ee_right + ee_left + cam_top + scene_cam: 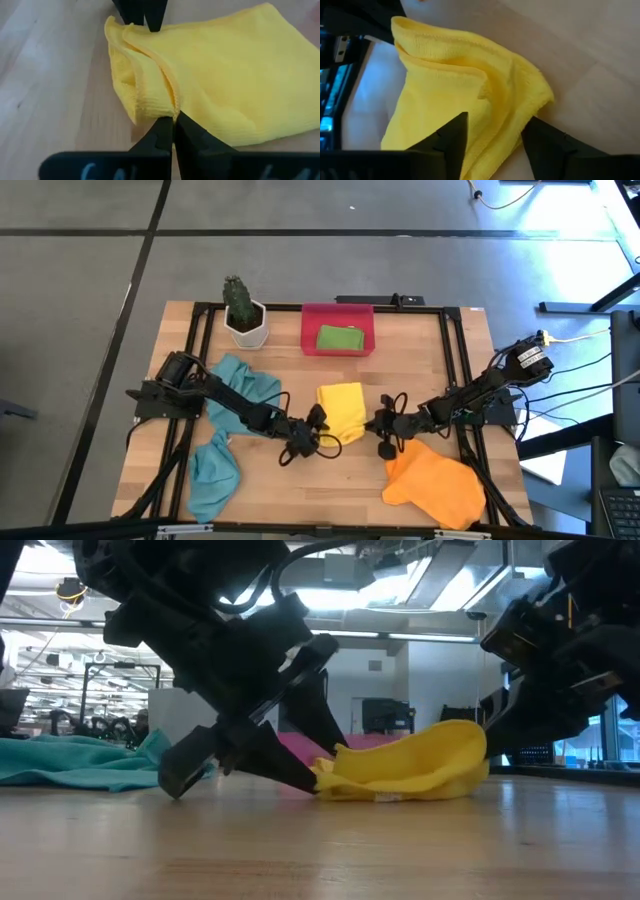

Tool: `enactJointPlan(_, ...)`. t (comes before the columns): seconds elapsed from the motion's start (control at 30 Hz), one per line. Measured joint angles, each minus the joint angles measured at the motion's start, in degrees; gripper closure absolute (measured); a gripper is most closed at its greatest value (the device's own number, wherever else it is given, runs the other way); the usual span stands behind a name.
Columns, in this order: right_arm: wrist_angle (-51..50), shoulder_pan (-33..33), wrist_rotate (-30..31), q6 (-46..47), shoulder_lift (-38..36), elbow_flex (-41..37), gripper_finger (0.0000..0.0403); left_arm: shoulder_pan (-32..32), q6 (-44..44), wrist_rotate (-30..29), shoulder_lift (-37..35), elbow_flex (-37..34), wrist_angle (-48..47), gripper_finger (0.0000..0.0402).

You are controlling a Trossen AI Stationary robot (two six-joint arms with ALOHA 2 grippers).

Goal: Fold microfiber towels
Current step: Fold the yellow microfiber towel

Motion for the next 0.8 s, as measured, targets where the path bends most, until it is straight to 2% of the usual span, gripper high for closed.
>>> enactJointPlan(0.2, 0.0, 0.0, -0.5, 0.0, 0.0, 0.0, 0.0394, 0.4, -1.7, 1.2, 0.0, -0.1, -0.2, 0.0292)
enactJointPlan(0.47, 0.0, 0.0, -4.6, -2.2, 0.0, 0.0, 0.0385, 0.4, -3.8, 1.1, 0.0, -0.1, -0.2, 0.0393)
enactJointPlan(0.63, -0.4, 1.1, -5.1, -7.8, 0.0, 0.0, 0.0339, 1.2, -8.4, 1.2, 0.0, -0.1, -0.2, 0.0400)
enactJointPlan(0.8, -1.2, 3.5, -5.2, -10.9, 0.0, 0.0, 0.0265, 2.1, -11.3, 1.3, 0.0, -0.2, -0.3, 0.0401)
